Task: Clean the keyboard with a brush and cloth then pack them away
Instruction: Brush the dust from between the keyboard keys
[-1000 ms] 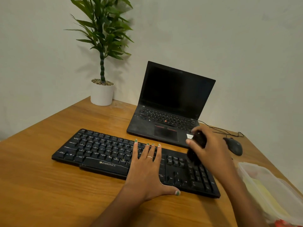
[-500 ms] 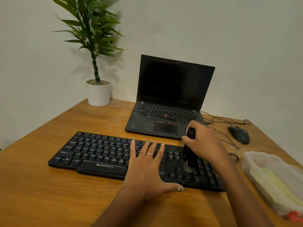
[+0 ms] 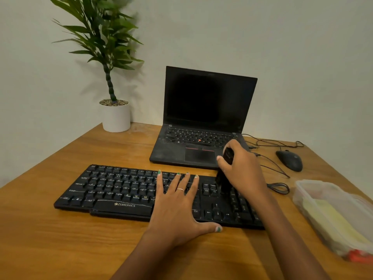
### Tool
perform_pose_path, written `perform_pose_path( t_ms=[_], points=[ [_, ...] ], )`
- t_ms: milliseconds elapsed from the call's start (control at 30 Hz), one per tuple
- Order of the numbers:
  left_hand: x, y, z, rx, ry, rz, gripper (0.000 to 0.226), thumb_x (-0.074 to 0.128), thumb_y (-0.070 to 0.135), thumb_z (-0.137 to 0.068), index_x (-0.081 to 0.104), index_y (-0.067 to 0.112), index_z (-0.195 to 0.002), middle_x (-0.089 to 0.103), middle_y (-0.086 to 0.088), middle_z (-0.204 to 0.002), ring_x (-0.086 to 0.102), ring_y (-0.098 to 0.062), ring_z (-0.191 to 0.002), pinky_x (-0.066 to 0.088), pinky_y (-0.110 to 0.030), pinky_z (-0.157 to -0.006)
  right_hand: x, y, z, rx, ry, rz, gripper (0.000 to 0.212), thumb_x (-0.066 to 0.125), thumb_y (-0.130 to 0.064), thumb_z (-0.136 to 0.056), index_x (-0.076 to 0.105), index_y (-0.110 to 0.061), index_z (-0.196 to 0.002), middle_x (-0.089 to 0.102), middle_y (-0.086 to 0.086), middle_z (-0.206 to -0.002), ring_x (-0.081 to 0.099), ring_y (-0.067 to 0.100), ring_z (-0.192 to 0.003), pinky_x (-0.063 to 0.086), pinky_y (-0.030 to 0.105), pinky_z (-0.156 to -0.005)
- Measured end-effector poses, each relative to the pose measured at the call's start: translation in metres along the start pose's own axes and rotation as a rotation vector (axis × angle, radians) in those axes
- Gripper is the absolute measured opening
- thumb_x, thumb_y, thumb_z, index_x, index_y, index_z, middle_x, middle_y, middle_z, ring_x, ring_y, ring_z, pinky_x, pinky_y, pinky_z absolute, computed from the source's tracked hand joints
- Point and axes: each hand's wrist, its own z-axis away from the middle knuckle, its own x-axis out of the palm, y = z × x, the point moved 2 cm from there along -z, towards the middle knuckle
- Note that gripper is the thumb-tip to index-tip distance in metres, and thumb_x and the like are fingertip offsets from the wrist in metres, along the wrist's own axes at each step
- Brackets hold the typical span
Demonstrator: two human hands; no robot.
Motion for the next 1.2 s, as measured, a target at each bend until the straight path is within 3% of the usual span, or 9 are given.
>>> perform_pose_path(
  t_ms=[67,133,267,333,600,800,933,1100,1200],
  points=[
    [0.000,0.000,0.000,0.004,-0.004,0.004,0.120,0.019,0.098,-0.060,-0.018,0.028,-0.151,-0.014,0.001,-0.162,-0.017,-0.018,-0.148,-0.023,-0.059,-0.109,-0.006,-0.001,0.000,0.045,-0.145,0.033,0.015,0.059,-0.029,-0.090,0.048,-0.023,-0.099,0.056,-0.004,-0.084,0.056,0.012,-0.075,0.050,0.027,-0.061],
    [0.000,0.000,0.000,0.003,-0.009,0.006,0.120,0.019,0.098,-0.061,-0.018,0.028,-0.151,-0.013,0.001,-0.162,-0.017,-0.019,-0.148,-0.024,-0.059,-0.108,-0.009,-0.003,0.001,0.057,-0.168,0.029,0.015,0.060,-0.029,-0.089,0.048,-0.023,-0.097,0.055,-0.004,-0.083,0.055,0.012,-0.076,0.053,0.030,-0.065],
    [0.000,0.000,0.000,0.005,-0.012,0.007,0.119,0.019,0.097,-0.061,-0.017,0.029,-0.152,-0.012,0.001,-0.162,-0.016,-0.018,-0.148,-0.023,-0.059,-0.109,0.003,-0.008,0.006,-0.044,0.150,0.024,0.019,0.056,-0.032,-0.092,0.047,-0.021,-0.105,0.054,-0.005,-0.088,0.052,0.010,-0.077,0.049,0.026,-0.064],
    [0.000,0.000,0.000,0.009,-0.004,0.003,0.119,0.019,0.097,-0.061,-0.016,0.029,-0.152,-0.011,0.001,-0.162,-0.015,-0.018,-0.148,-0.024,-0.059,-0.109,0.011,-0.009,0.007,-0.082,0.197,-0.004,0.021,0.054,-0.031,-0.094,0.048,-0.019,-0.109,0.055,-0.002,-0.092,0.052,0.010,-0.080,0.043,0.021,-0.062],
    [-0.001,0.000,0.000,0.013,-0.021,0.006,0.120,0.022,0.096,-0.062,-0.017,0.027,-0.152,-0.011,0.000,-0.162,-0.015,-0.019,-0.148,-0.024,-0.059,-0.109,-0.003,-0.003,0.001,0.021,-0.147,-0.007,0.013,0.059,-0.030,-0.089,0.049,-0.023,-0.094,0.055,-0.006,-0.078,0.055,0.009,-0.072,0.052,0.031,-0.063],
    [0.001,0.001,-0.001,0.018,-0.022,0.000,0.117,0.021,0.095,-0.065,-0.015,0.026,-0.152,-0.008,-0.001,-0.163,-0.013,-0.020,-0.148,-0.024,-0.060,-0.109,0.014,-0.013,0.008,-0.133,0.151,-0.143,0.017,0.054,-0.034,-0.092,0.048,-0.021,-0.102,0.054,-0.004,-0.088,0.053,0.010,-0.079,0.047,0.026,-0.066],
    [0.002,0.000,-0.002,0.009,-0.012,-0.010,0.117,0.020,0.094,-0.065,-0.016,0.025,-0.152,-0.009,-0.001,-0.163,-0.014,-0.020,-0.148,-0.023,-0.060,-0.109,0.021,-0.018,0.009,-0.149,0.106,-0.175,0.016,0.054,-0.032,-0.093,0.047,-0.021,-0.103,0.054,-0.004,-0.090,0.054,0.011,-0.083,0.049,0.029,-0.069],
    [0.003,-0.001,-0.001,0.008,-0.008,0.007,0.121,0.013,0.095,-0.059,-0.015,0.024,-0.152,-0.008,-0.001,-0.163,-0.013,-0.020,-0.148,-0.023,-0.060,-0.109,0.007,-0.023,0.008,-0.116,-0.131,-0.105,0.013,0.055,-0.032,-0.092,0.047,-0.022,-0.097,0.056,-0.005,-0.078,0.057,0.011,-0.072,0.055,0.036,-0.067],
    [0.003,-0.001,-0.002,0.010,-0.006,0.000,0.121,0.015,0.095,-0.061,-0.014,0.022,-0.153,-0.007,-0.002,-0.163,-0.012,-0.020,-0.149,-0.022,-0.060,-0.109,0.012,-0.024,0.010,-0.138,-0.012,-0.165,0.014,0.055,-0.033,-0.092,0.047,-0.024,-0.099,0.055,-0.007,-0.084,0.055,0.009,-0.078,0.053,0.030,-0.068]
  ],
)
